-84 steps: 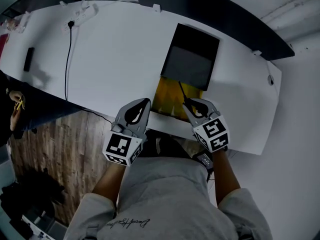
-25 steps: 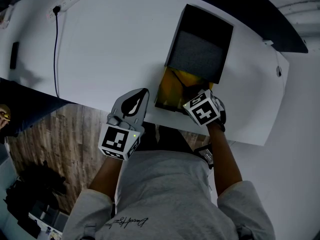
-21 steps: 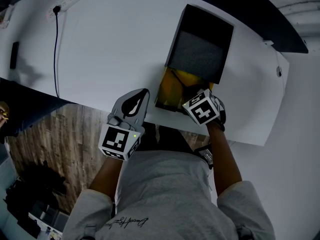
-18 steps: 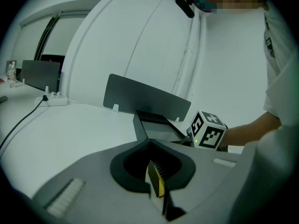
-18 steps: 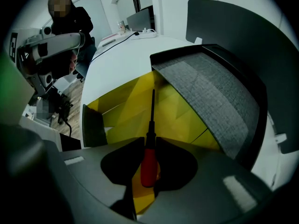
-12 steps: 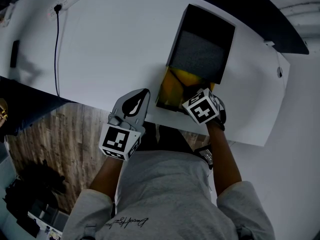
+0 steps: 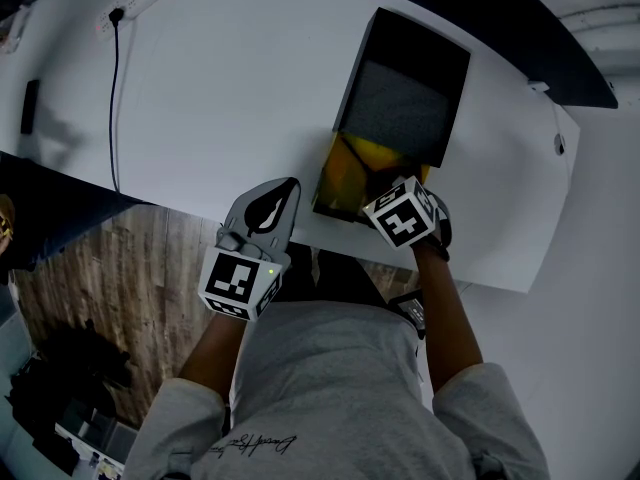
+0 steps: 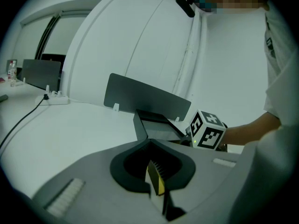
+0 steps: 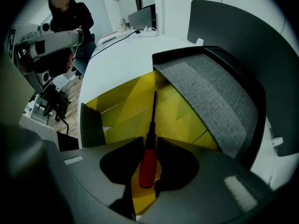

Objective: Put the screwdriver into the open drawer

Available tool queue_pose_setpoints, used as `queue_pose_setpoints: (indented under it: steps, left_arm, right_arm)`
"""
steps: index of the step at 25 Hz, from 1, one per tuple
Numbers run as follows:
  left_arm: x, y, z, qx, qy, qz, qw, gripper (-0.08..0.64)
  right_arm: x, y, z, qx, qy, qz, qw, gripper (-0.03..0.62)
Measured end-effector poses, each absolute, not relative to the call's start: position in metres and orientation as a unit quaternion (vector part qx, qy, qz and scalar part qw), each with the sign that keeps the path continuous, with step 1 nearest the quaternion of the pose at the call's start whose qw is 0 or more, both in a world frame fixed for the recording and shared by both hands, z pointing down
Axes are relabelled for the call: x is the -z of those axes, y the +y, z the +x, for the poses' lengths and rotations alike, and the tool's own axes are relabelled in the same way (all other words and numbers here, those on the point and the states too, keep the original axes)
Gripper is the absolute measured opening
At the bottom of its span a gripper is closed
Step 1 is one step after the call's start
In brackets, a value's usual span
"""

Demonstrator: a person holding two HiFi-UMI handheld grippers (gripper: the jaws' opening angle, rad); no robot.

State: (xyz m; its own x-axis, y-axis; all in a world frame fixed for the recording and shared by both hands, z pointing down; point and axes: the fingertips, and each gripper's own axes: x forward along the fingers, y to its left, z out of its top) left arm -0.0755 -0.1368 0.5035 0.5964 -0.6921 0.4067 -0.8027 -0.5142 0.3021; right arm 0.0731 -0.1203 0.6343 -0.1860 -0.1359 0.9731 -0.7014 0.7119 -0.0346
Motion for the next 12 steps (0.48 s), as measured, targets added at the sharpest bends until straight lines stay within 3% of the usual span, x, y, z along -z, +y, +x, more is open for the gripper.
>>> queue_pose_setpoints:
  steps: [12]
  left_arm:
    - [-0.4994, -0.1357, -0.0707, -0.119, -0.434, 0.863, 0.23, 0.0]
  right_arm:
    - [-0.6298, -0.1202, 0.072, -0.251, -0.74, 0.281, 0.557, 0.133]
